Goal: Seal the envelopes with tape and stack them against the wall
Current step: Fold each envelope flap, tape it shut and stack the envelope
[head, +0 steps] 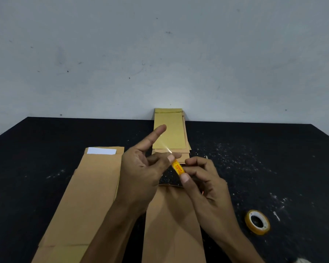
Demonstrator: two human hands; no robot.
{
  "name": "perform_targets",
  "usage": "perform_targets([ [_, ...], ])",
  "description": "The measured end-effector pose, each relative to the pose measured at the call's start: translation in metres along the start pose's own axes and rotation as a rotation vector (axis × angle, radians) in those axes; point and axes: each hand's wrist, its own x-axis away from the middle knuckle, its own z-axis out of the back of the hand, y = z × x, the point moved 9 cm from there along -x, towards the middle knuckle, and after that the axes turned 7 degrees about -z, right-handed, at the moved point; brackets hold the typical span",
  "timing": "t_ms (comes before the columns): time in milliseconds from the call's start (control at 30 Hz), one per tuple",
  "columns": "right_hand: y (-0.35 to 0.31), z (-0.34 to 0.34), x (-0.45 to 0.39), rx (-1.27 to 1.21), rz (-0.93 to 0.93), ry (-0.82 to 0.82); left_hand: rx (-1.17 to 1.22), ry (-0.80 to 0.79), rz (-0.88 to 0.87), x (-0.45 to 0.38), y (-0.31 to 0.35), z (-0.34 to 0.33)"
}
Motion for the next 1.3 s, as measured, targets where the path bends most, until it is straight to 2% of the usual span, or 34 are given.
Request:
perform_targets([
  [233, 0.003, -0.007, 0.003, -0.029, -0.074, -0.013, -0.097, 0.084, -0.102, -0.001, 0.008, 0.007],
  [533, 0.011, 0.004, 0.000, 0.019, -0.167, -0.071, -0.113, -0.030, -0.065, -0.005, -0.006, -0.005],
  [600, 0.014, 0.017, -0.001, 0.048, -0.198, 0.002, -0.129, -0.046, -0.053, -0.006, -0.009, -0.006],
  [633, 0.017, 0.029, -0.001, 0.123, -0.213, 0.084, -0.142, -0.057, -0.043, -0.005, -0.011, -0.006],
  [700, 0.017, 0.053, -0.002, 0.519, -0.219, 0.254, -0.169, -0.085, -0.021, -0.004, -0.015, -0.007],
  [767, 0.022, 0.059, -0.003, 0.914, -0.320, 0.250, -0.188, -0.115, 0.011, -0.001, -0.019, -0.007],
  [800, 0.028, 0.060, -0.003, 1.016, -0.400, 0.209, -0.193, -0.133, 0.028, 0.001, -0.020, -0.009],
  [867, 0.033, 0.057, -0.001, 1.096, -0.503, 0.129, -0.220, -0.167, 0.049, 0.003, -0.021, -0.012],
  [1067, 0.024, 0.055, 0.001, 1.242, -0.589, 0.056, -0.249, -0.225, 0.078, 0.007, -0.023, -0.018],
  [1233, 0.028, 0.046, 0.004, 1.289, -0.572, -0.064, -0.259, -0.226, 0.081, 0.006, -0.021, -0.013],
  [1300, 0.034, 0.051, 0.002, 1.212, -0.531, -0.039, -0.264, -0.218, 0.075, 0.005, -0.021, -0.009],
])
